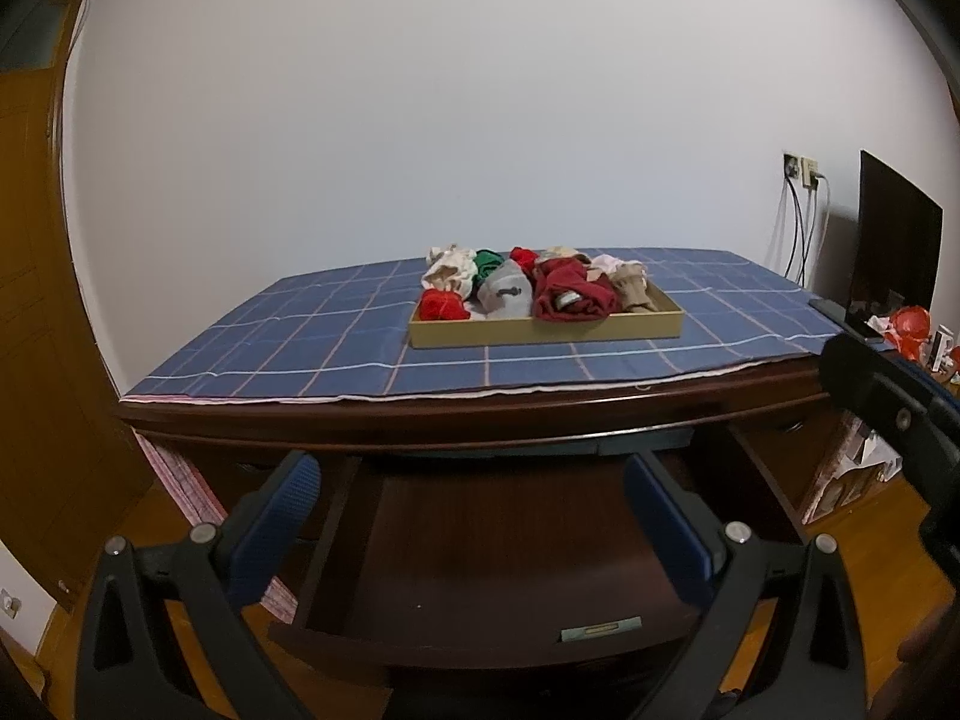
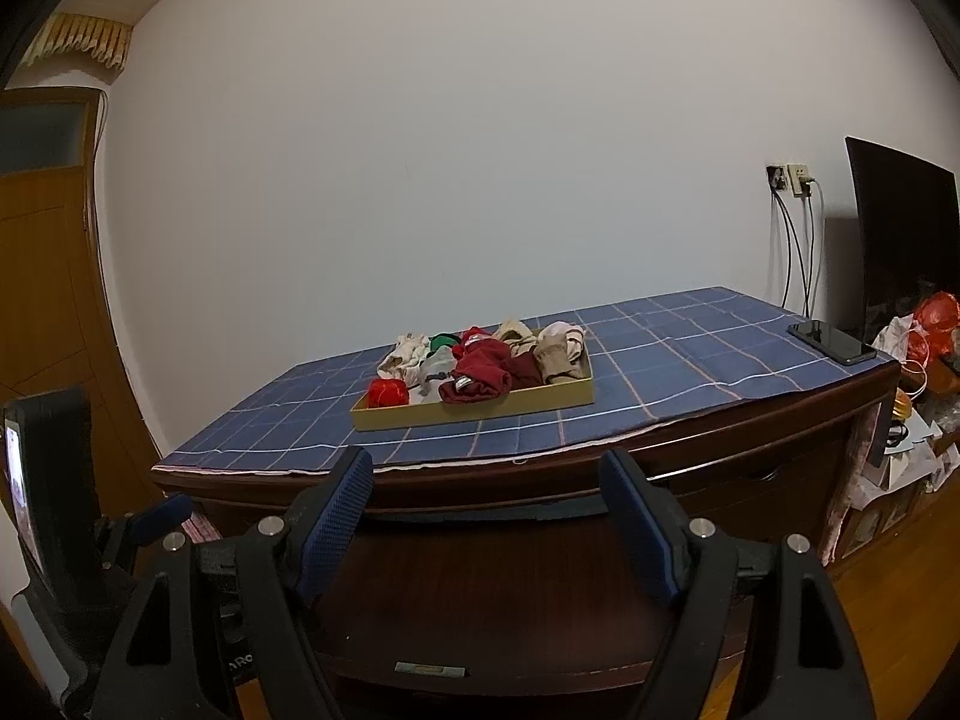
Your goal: Take underwear out of drawer
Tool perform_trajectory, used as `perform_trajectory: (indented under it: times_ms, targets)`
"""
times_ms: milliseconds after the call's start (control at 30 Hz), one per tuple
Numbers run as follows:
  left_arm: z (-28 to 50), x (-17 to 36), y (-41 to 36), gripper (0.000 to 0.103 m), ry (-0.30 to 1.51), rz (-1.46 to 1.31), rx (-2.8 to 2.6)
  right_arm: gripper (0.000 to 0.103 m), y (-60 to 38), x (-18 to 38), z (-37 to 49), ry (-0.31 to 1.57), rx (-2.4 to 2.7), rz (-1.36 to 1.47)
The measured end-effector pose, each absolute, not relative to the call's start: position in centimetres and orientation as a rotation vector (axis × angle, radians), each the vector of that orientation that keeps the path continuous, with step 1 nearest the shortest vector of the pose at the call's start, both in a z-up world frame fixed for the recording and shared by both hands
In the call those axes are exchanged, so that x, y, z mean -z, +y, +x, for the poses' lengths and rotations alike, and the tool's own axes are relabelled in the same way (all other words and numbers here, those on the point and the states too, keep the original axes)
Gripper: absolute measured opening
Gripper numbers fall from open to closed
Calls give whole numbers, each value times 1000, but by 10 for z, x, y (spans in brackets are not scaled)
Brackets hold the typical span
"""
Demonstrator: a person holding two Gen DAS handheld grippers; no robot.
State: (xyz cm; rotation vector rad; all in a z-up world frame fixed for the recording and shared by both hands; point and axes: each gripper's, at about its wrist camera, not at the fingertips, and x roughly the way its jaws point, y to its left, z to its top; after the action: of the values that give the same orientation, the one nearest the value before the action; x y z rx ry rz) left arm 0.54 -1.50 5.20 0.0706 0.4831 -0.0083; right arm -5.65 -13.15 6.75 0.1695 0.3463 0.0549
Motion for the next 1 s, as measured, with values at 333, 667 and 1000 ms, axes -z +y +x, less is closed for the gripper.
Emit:
perform_trajectory:
  times_ms: [333, 667, 1000]
  targets:
    - [2, -54, -15, 103, 462, 83, -4, 80, -131, -69, -59, 338, -51, 167]
    - [3, -55, -14, 103, 465, 79, 4, 80, -131, -70, -59, 336, -47, 168]
    - [-3, -57, -18, 103, 431, 111, -45, 80, -131, -70, -61, 330, -44, 170]
